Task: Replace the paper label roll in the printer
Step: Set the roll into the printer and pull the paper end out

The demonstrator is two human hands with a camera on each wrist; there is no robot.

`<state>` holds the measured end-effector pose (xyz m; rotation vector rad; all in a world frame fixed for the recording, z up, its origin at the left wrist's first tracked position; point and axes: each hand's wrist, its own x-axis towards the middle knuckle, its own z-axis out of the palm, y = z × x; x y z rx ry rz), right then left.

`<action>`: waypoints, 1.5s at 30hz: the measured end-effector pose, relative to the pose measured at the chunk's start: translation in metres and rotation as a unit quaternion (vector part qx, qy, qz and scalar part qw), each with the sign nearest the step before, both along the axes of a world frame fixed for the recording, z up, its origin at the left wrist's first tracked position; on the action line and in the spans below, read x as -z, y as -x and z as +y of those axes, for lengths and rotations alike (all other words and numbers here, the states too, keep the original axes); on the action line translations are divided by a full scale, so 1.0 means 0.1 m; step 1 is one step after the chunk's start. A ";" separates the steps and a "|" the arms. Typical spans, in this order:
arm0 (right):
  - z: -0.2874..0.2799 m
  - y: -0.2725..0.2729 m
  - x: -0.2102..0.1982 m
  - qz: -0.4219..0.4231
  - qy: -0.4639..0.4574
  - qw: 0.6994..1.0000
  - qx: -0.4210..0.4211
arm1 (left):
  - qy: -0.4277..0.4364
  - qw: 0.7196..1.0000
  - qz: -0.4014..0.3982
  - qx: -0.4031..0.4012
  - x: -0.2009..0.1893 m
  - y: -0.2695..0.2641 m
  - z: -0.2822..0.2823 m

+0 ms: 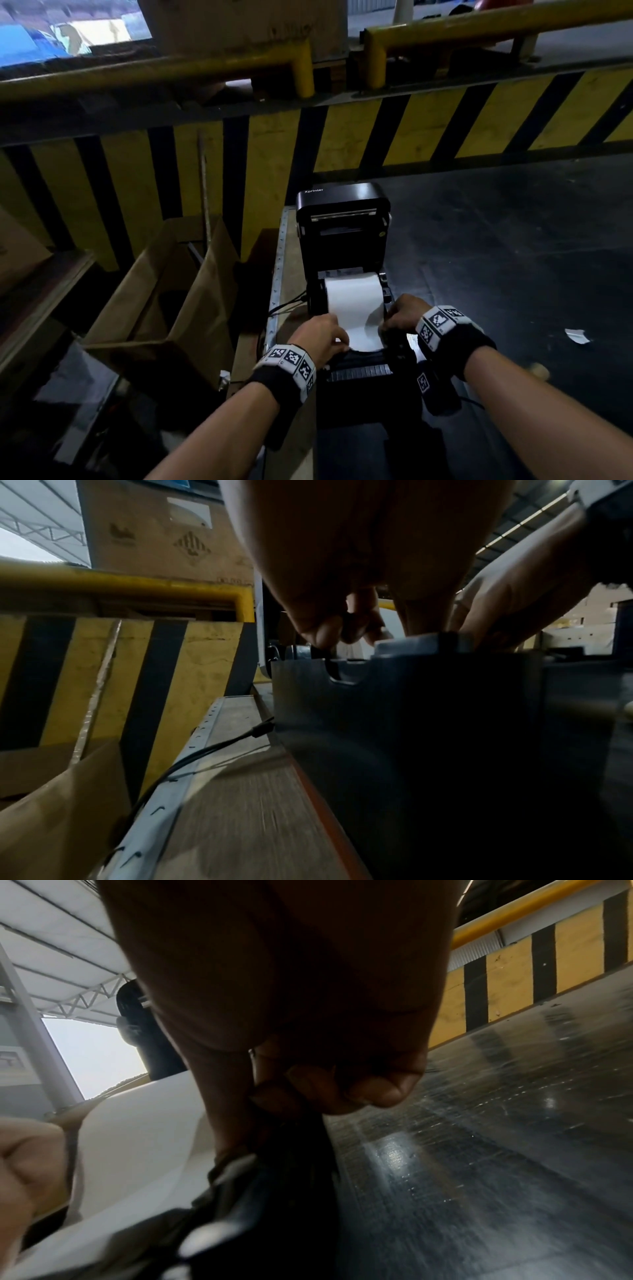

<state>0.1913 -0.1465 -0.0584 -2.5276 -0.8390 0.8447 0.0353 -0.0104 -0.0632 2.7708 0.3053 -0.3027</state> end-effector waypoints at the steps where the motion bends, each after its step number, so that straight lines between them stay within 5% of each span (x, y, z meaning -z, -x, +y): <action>1: -0.01 0.01 0.00 -0.021 -0.003 1.000 0.002 | -0.002 1.000 0.001 0.011 0.00 -0.01 0.00; 4: -0.12 0.08 -0.07 -0.107 -0.064 0.992 0.018 | 0.010 0.999 0.005 0.039 -0.01 -0.02 -0.02; 6: -0.24 0.21 -0.13 -0.114 -0.115 0.986 -0.042 | 0.020 0.999 0.010 0.049 -0.02 -0.01 -0.02; 11: -0.46 0.51 -0.09 -0.103 -0.067 0.975 -0.185 | 0.062 0.997 -0.005 0.038 -0.09 0.05 -0.05; 27: -0.77 0.83 -0.15 -0.137 -0.093 0.964 -0.209 | -0.048 0.997 -0.042 0.053 -0.13 0.57 -0.41; 45: -0.90 0.93 -0.07 -0.041 -0.047 0.972 -0.225 | 0.054 0.994 0.026 0.090 -0.15 0.70 -0.49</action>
